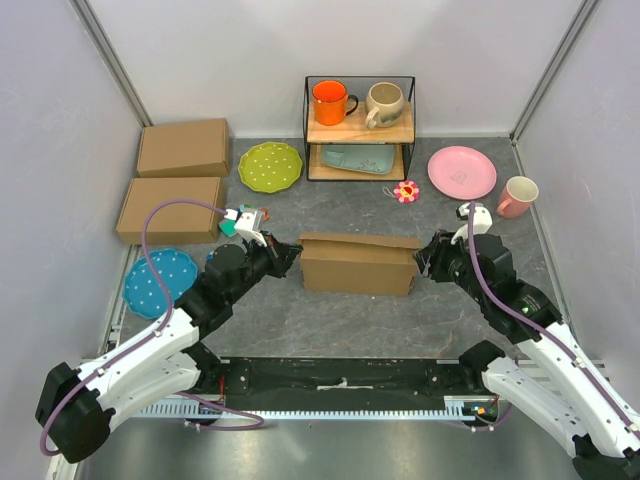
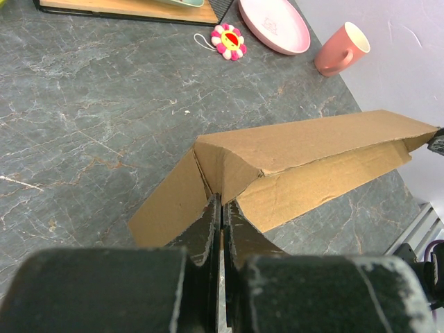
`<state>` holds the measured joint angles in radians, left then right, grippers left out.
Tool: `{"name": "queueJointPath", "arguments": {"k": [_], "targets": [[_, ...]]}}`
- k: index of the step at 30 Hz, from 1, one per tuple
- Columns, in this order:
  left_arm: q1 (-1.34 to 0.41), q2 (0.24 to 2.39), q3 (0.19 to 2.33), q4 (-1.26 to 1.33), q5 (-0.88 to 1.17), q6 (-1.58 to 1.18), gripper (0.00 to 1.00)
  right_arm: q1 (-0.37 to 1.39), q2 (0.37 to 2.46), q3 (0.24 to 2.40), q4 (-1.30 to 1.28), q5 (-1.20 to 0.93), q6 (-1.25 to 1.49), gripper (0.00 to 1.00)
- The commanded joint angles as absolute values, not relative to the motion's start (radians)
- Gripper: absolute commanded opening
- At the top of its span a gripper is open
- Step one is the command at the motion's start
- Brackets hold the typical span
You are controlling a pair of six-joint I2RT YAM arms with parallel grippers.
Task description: Fold the paper box
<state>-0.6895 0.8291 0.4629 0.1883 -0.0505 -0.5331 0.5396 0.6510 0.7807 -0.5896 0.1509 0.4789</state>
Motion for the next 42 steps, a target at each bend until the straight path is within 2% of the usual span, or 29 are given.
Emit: {"name": "queueJointPath", "arguments": {"k": [1, 14, 23, 28, 34, 36, 38, 42], "targets": [[-0.692, 0.841, 0.466, 0.075, -0.066, -0.512, 0.02, 0.540, 0.655, 0.775, -0.584, 0.155, 0.463, 0.48], [-0.690, 0.838, 0.471, 0.064, -0.063, -0.515, 0.02, 0.540, 0.672, 0.742, -0.495, 0.209, 0.469, 0.34], [-0.692, 0.850, 0.479, 0.063, -0.060, -0.512, 0.02, 0.540, 0.627, 0.712, -0.454, 0.233, 0.465, 0.31], [-0.690, 0.859, 0.485, 0.064, -0.057, -0.512, 0.02, 0.540, 0.626, 0.690, -0.457, 0.238, 0.465, 0.16], [-0.692, 0.851, 0.488, 0.063, -0.058, -0.511, 0.02, 0.540, 0.606, 0.660, -0.463, 0.242, 0.469, 0.04], [-0.692, 0.842, 0.491, 0.063, -0.058, -0.512, 0.03, 0.538, 0.614, 0.664, -0.472, 0.247, 0.480, 0.00], [-0.692, 0.835, 0.492, 0.060, -0.058, -0.511, 0.07, 0.540, 0.624, 0.666, -0.491, 0.247, 0.491, 0.00], [-0.692, 0.805, 0.511, 0.037, -0.057, -0.509, 0.20, 0.541, 0.652, 0.669, -0.512, 0.247, 0.515, 0.00]]}}
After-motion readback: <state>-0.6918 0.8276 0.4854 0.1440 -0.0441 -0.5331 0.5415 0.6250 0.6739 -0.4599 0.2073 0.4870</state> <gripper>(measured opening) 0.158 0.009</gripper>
